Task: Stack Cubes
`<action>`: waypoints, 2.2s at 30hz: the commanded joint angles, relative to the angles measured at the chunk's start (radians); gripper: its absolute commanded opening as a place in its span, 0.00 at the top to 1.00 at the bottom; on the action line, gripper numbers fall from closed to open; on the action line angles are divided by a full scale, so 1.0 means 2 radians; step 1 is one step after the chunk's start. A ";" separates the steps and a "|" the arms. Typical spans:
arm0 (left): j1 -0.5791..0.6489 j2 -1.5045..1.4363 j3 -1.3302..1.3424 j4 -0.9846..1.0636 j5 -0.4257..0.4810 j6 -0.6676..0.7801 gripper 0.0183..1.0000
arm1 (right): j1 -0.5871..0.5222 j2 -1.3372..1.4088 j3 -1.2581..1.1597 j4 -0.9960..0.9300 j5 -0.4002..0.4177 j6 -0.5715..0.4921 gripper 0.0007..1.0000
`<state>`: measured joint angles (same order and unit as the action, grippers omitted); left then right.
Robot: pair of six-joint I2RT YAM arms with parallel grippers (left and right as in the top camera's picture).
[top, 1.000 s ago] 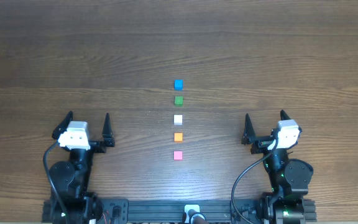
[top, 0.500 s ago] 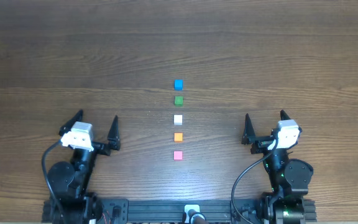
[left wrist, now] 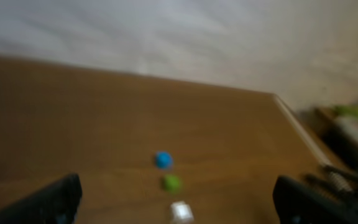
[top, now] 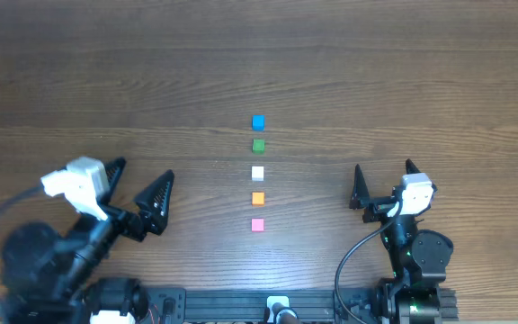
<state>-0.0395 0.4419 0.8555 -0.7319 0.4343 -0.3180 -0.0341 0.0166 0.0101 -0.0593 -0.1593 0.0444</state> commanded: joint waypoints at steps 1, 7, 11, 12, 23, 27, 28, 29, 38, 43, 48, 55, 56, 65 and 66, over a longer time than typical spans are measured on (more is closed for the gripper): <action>-0.007 0.118 0.142 -0.126 0.047 -0.031 0.03 | -0.004 -0.002 -0.002 -0.002 -0.002 -0.004 0.01; -0.041 0.250 0.247 -0.249 0.047 -0.047 0.00 | -0.004 -0.002 -0.002 -0.002 -0.002 -0.004 0.01; -0.104 0.305 0.247 -0.244 0.030 -0.084 0.00 | -0.004 -0.002 -0.002 -0.002 -0.002 -0.004 0.01; -0.121 0.317 0.247 -0.244 0.019 -0.098 0.00 | -0.004 -0.002 -0.002 -0.002 -0.002 -0.004 0.01; -0.349 0.439 0.211 -0.230 -0.147 -0.307 0.00 | -0.004 -0.002 -0.002 -0.002 -0.002 -0.004 0.01; -0.403 0.447 0.146 -0.147 -0.147 -0.336 0.00 | -0.004 -0.002 -0.002 -0.002 -0.002 -0.004 0.01; -0.412 0.448 0.128 -0.126 -0.147 -0.343 0.00 | -0.004 -0.002 -0.002 -0.002 -0.002 -0.004 0.01; -0.420 0.449 0.112 -0.108 -0.147 -0.347 0.00 | -0.004 -0.002 -0.002 -0.002 -0.002 -0.004 0.01; -0.469 0.488 0.033 -0.052 -0.169 -0.419 0.00 | -0.004 -0.002 -0.002 -0.002 -0.002 -0.004 0.01; -0.483 0.531 0.033 -0.033 -0.175 -0.425 0.01 | -0.004 -0.002 -0.002 -0.002 -0.002 -0.004 0.01; -0.482 0.569 0.033 -0.028 -0.172 -0.425 0.02 | -0.004 -0.002 -0.002 -0.002 -0.002 -0.004 0.01; -0.482 0.598 0.033 -0.023 -0.204 -0.425 0.05 | -0.004 -0.002 -0.002 -0.002 -0.002 -0.004 0.01; -0.482 0.599 0.033 -0.022 -0.206 -0.422 0.05 | -0.004 -0.002 -0.002 -0.002 -0.002 -0.004 0.01; -0.482 0.601 0.033 -0.001 -0.216 -0.326 0.05 | -0.004 -0.002 -0.002 -0.002 -0.002 -0.004 0.01; -0.482 0.601 0.033 -0.001 -0.216 -0.322 0.05 | -0.004 -0.002 -0.002 -0.002 -0.002 -0.004 0.01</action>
<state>-1.0023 1.6318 0.9264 -0.7376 0.0257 -1.0451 -0.0368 0.0166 0.0101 -0.0593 -0.1596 0.0441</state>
